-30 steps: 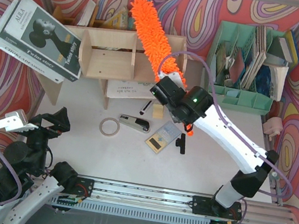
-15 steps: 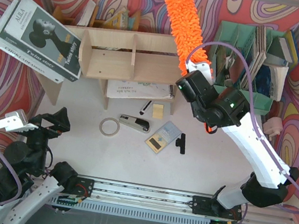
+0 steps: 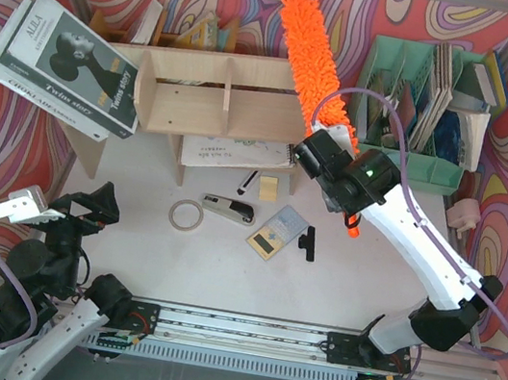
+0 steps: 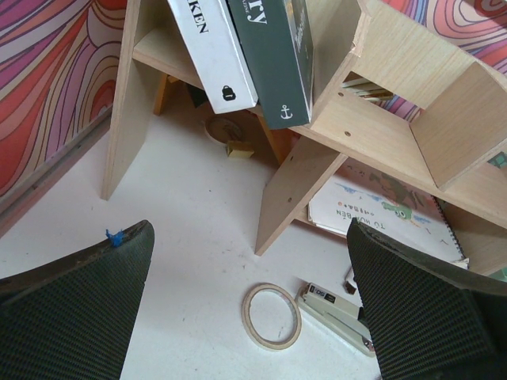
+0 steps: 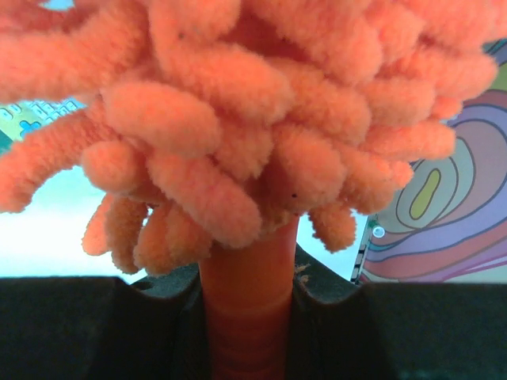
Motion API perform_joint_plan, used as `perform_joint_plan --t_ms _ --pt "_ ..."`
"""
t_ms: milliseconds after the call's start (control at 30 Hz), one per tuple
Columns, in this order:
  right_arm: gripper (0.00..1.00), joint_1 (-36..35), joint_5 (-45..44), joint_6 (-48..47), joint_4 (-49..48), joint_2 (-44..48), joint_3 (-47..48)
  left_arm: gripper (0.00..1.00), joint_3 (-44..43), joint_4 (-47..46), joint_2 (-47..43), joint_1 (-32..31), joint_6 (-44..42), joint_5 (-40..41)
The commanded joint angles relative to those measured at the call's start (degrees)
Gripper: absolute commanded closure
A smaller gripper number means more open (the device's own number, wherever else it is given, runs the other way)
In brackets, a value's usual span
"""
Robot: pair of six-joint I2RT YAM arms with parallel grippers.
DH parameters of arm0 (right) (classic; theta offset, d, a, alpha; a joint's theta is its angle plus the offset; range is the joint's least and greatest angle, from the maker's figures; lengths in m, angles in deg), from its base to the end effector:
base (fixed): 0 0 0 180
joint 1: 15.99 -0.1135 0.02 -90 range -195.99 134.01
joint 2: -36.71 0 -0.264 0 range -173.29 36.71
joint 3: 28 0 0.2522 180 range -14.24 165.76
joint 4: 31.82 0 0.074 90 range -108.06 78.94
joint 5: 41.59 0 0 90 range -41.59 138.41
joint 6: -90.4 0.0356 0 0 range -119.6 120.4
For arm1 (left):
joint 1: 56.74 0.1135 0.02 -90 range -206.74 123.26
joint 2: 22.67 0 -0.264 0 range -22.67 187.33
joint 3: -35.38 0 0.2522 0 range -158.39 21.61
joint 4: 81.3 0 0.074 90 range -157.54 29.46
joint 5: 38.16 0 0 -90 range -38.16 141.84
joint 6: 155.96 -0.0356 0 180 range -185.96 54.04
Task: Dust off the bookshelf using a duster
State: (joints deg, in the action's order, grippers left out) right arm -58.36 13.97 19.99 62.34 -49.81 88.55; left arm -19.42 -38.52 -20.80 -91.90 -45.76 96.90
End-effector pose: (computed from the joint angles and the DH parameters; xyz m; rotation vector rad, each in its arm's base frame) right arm 0.2111 0.1653 0.4102 -0.3107 2.4190 -0.3588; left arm 0.0192 0.0173 0.3408 -0.4695 1.3724 -0.2440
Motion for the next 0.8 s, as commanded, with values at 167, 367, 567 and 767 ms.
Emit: perform_joint_plan --t_ms 167,367,567,767 --pt "1.00 6.71 -0.97 3.82 -3.27 4.67 -2.34 0.02 0.33 -0.20 -0.38 0.26 0.36 0.56" --pt "1.00 8.27 1.11 1.85 -5.11 5.31 -1.53 0.02 0.41 -0.19 -0.44 0.26 0.36 0.64" --pt "1.00 8.24 7.41 -3.06 -9.39 6.36 0.80 0.02 0.43 -0.28 -0.19 0.26 0.27 0.65" --pt "1.00 8.10 12.97 -4.39 -12.38 5.68 -0.25 0.02 0.43 -0.33 0.00 0.26 0.18 0.73"
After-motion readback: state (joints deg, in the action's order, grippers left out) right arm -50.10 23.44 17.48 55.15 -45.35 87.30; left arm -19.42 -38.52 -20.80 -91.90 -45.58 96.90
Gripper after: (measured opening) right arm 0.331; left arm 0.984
